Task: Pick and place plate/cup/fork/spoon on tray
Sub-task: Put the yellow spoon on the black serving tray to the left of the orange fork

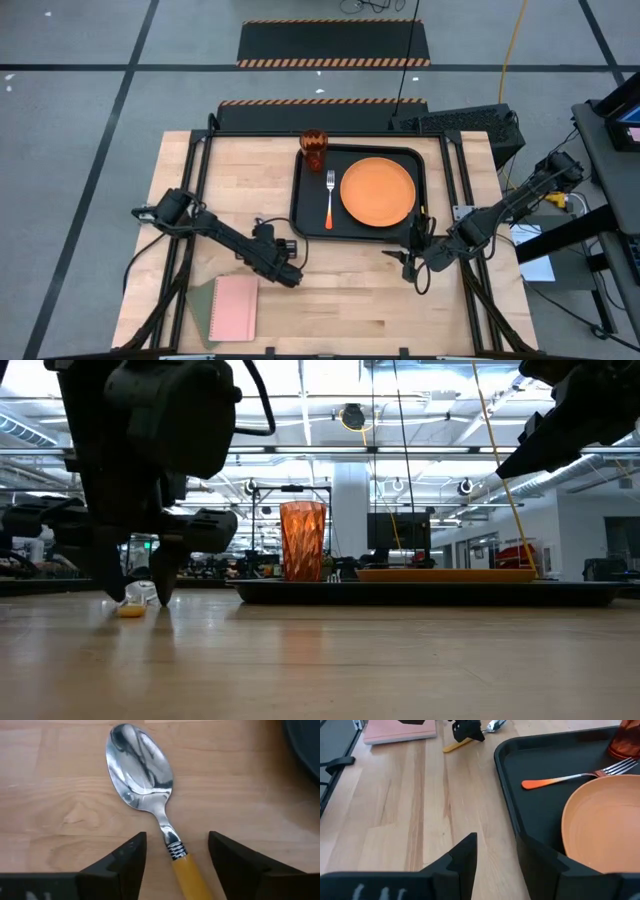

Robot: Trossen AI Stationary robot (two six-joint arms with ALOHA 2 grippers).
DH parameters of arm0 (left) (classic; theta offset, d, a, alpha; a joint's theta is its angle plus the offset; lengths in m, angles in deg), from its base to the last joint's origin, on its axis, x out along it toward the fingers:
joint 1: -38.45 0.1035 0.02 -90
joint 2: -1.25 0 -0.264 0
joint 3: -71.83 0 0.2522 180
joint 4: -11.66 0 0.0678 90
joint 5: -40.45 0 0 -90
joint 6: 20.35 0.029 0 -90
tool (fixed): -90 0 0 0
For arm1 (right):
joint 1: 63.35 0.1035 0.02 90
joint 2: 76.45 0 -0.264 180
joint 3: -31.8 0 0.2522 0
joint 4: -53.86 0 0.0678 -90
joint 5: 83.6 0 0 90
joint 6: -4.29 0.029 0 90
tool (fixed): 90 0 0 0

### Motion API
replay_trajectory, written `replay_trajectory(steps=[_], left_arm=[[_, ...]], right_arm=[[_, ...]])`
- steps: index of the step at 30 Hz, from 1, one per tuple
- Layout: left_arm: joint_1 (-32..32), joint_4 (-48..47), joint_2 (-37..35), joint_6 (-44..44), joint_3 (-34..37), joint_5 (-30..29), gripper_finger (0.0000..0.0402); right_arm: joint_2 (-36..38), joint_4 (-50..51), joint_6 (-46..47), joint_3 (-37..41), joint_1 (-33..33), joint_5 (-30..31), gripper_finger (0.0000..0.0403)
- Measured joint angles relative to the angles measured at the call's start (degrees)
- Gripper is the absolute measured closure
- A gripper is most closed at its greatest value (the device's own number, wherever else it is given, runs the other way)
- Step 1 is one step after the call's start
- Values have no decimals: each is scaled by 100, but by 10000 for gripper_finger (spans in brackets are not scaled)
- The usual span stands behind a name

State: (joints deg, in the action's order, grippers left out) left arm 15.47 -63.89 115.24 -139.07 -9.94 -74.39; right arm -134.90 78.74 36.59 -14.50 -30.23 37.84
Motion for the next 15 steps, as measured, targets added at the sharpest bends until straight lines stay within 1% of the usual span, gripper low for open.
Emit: replay_trajectory(steps=[6,15], left_arm=[[83,248,-15,67,94,-14,229],[94,213,7,749,106,-309,301]], right_arm=[[2,12,-171,0,0,-9,273],[2,9,-462,0,0,-15,273]])
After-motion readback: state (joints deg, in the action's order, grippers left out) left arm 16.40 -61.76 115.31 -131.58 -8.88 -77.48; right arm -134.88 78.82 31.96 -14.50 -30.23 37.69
